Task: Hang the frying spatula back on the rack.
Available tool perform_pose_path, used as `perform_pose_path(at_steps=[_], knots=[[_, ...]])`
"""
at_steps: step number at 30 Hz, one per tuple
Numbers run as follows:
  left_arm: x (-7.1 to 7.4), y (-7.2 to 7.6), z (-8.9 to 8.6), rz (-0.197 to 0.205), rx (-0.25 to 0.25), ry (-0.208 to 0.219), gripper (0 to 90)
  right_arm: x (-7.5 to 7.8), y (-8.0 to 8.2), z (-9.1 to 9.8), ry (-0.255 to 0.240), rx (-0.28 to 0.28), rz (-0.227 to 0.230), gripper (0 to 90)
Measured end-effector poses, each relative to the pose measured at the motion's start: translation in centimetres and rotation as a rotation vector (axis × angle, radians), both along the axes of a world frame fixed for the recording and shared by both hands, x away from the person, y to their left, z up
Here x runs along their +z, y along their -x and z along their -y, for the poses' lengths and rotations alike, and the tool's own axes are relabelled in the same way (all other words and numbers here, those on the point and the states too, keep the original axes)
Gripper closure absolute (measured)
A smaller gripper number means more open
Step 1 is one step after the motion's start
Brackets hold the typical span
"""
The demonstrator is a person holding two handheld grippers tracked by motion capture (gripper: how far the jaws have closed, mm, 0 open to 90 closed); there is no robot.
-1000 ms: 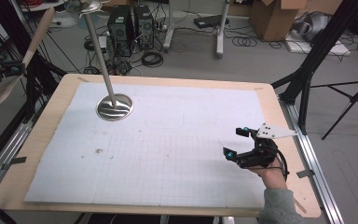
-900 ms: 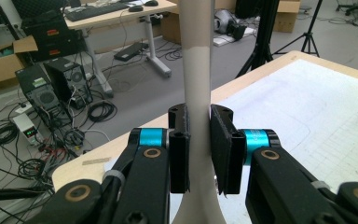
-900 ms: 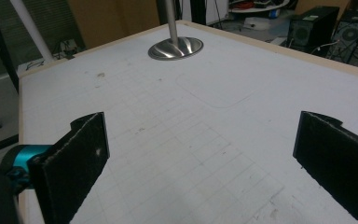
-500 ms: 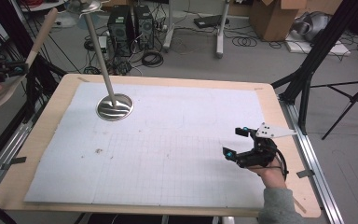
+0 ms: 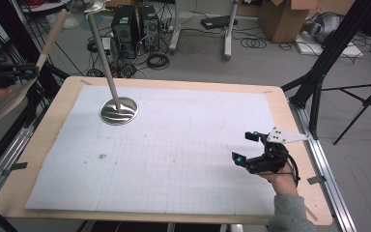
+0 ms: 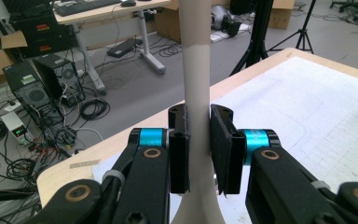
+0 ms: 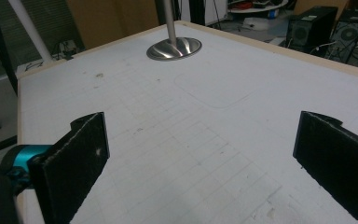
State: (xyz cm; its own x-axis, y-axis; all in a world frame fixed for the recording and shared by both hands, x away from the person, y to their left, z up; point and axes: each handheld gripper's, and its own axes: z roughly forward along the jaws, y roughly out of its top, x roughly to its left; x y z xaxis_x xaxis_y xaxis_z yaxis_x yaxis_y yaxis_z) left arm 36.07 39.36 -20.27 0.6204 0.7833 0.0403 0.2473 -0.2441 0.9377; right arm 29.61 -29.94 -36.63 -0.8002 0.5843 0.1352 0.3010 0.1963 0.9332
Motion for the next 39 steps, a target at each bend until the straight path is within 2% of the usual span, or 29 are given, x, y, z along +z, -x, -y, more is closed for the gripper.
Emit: perform_pose_path(at_steps=[10,24,31,39], knots=[[-0.8,-0.7,0.7,-0.021,-0.001,0.003,77.6,0.0,0.0,0.0,0.004,-0.001,-0.003,2.4],[-1.5,-1.9,1.7,-0.047,0.003,-0.029,77.6,0.0,0.0,0.0,0.002,-0.002,0.003,2.3],[-1.7,-2.1,2.3,-0.051,0.029,-0.038,77.6,0.0,0.0,0.0,0.0,-0.002,0.001,2.4],[-2.0,-2.6,2.9,-0.067,0.036,-0.042,77.5,0.0,0.0,0.1,-0.001,-0.002,0.004,2.3]])
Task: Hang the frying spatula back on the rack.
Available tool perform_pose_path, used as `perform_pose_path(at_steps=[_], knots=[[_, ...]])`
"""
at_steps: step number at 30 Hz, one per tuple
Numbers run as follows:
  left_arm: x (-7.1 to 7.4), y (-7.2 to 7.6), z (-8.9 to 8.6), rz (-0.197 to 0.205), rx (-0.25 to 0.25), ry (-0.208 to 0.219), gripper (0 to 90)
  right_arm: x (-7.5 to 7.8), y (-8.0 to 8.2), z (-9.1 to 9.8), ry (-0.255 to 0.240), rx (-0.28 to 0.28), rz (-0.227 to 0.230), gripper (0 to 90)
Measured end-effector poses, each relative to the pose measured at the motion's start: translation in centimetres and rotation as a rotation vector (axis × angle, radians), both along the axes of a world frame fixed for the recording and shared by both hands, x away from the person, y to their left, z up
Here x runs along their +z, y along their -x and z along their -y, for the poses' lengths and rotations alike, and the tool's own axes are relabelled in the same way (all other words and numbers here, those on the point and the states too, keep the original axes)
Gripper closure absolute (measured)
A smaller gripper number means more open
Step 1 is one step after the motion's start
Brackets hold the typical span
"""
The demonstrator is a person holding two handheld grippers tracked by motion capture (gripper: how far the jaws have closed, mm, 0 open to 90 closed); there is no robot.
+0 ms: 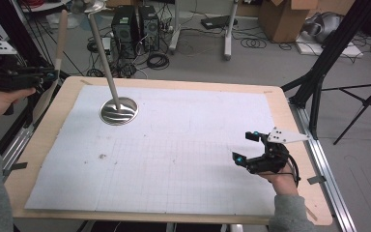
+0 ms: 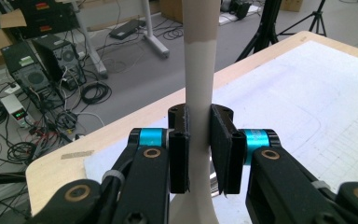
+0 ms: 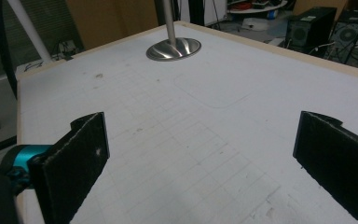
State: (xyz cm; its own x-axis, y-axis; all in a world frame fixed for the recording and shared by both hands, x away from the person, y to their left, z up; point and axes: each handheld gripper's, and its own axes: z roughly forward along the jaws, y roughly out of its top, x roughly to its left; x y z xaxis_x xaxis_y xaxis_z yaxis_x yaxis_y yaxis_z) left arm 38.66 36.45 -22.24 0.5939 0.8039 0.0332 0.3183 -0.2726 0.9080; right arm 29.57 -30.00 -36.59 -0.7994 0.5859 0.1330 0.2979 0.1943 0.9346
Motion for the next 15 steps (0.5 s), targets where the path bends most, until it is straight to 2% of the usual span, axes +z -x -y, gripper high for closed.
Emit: perform_pose_path(at_steps=[15], knots=[[-0.9,-1.6,1.4,-0.008,0.002,-0.016,77.6,-0.1,-0.3,0.0,-0.003,-0.003,-0.008,2.4]])
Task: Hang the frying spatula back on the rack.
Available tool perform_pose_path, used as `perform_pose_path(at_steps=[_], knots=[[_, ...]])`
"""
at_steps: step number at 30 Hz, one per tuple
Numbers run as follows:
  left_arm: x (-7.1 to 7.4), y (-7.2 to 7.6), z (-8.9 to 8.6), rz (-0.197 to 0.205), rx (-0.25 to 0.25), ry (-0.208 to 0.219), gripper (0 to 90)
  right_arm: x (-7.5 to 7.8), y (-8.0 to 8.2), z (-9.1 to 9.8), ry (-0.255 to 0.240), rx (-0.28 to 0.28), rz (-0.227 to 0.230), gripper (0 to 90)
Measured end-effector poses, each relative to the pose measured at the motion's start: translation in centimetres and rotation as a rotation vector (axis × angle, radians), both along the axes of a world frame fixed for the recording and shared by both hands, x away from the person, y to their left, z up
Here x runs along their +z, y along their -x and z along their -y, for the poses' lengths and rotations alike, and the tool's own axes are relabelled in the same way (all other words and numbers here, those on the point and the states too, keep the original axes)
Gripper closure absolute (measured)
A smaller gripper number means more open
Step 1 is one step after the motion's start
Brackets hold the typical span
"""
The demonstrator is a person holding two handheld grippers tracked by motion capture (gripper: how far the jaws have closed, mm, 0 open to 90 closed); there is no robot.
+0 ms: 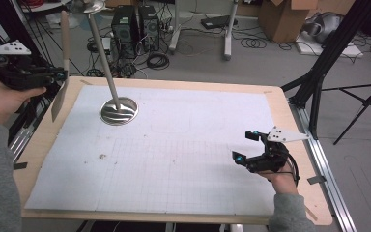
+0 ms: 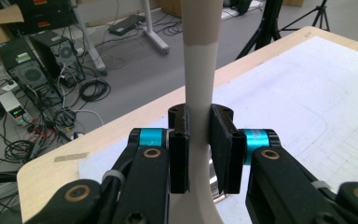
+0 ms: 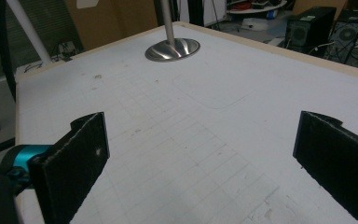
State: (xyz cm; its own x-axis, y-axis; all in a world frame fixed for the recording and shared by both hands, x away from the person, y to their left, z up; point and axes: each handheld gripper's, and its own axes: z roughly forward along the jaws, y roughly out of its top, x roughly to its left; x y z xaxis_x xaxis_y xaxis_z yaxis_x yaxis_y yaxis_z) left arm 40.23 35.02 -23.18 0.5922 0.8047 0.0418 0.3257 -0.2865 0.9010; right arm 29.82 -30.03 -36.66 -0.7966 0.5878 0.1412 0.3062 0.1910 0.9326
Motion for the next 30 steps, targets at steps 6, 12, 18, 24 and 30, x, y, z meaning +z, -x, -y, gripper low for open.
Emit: perform_pose_path(at_steps=[6,12,18,24,30], knots=[[-0.3,-0.5,0.7,-0.007,-0.01,0.007,77.5,0.0,0.0,0.0,-0.001,0.0,0.003,2.3],[-0.5,-0.7,1.1,-0.006,-0.012,0.009,77.4,0.1,0.0,0.1,-0.004,0.001,0.004,2.3],[-0.6,-0.9,1.5,0.003,-0.017,0.003,77.3,0.2,0.1,0.1,-0.008,0.0,0.01,2.4],[-0.8,-0.9,1.7,0.028,-0.024,-0.013,74.7,0.2,0.2,0.1,-0.005,-0.003,0.012,2.4],[-1.2,-0.2,1.3,0.084,-0.039,0.019,55.7,0.2,0.3,0.1,-0.004,-0.004,0.011,2.4]])
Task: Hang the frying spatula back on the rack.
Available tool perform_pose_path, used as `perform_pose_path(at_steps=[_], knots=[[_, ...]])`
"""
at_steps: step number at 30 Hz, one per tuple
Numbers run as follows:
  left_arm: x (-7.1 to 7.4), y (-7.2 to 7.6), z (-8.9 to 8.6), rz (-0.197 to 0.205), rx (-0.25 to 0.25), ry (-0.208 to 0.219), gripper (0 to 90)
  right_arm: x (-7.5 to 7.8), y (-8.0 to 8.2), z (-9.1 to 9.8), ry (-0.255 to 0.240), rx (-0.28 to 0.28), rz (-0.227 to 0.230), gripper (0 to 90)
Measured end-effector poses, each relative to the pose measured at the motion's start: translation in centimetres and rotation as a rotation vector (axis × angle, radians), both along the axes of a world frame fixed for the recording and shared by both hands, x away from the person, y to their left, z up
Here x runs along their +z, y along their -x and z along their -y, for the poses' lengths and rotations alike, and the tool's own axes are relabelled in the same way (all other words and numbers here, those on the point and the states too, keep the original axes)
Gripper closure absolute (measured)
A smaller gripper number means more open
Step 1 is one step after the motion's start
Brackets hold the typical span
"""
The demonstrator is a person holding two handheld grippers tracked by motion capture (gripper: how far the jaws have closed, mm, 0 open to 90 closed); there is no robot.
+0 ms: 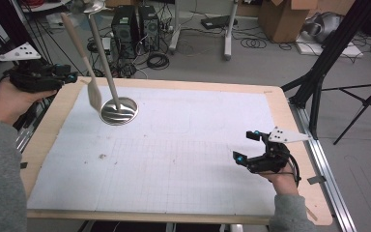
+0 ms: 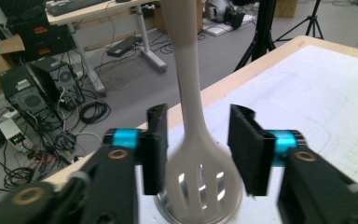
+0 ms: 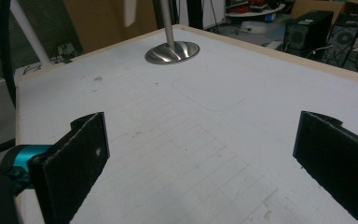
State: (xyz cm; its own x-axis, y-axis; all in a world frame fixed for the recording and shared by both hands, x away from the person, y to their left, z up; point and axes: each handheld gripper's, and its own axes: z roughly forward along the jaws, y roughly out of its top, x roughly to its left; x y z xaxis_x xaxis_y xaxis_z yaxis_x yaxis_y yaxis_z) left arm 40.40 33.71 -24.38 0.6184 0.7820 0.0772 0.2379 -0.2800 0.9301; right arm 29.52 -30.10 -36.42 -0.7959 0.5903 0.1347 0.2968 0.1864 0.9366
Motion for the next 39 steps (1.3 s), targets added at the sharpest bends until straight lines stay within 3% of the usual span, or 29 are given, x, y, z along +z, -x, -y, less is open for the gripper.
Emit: perform_pose_path(at_steps=[7,10,14,18,21,27,32,39], knots=[[-1.0,0.7,-0.5,0.008,-0.021,0.034,26.8,0.0,0.0,0.0,0.0,0.0,-0.001,2.4],[-1.2,1.2,-0.4,0.021,-0.038,0.032,18.4,0.0,-0.1,0.0,-0.001,0.0,0.0,2.4],[-1.5,1.9,-0.2,0.014,-0.1,0.046,16.2,-0.1,-0.1,-0.1,-0.002,0.003,0.004,2.3],[-1.7,2.7,0.2,0.026,-0.131,0.052,13.8,0.0,-0.1,-0.2,-0.004,0.007,0.004,2.3],[-1.8,3.4,0.5,0.053,-0.134,0.058,12.5,0.0,0.0,-0.3,-0.003,0.011,0.006,2.3],[-2.2,4.4,0.9,0.054,-0.144,0.057,12.4,0.1,0.1,-0.4,-0.007,0.012,0.012,2.3],[-2.7,5.4,1.6,0.07,-0.184,0.095,9.9,0.2,0.2,-0.6,-0.01,0.02,0.011,2.3],[-3.4,6.4,2.7,0.052,-0.226,0.109,10.1,0.3,0.3,-0.8,-0.01,0.024,0.016,2.4]])
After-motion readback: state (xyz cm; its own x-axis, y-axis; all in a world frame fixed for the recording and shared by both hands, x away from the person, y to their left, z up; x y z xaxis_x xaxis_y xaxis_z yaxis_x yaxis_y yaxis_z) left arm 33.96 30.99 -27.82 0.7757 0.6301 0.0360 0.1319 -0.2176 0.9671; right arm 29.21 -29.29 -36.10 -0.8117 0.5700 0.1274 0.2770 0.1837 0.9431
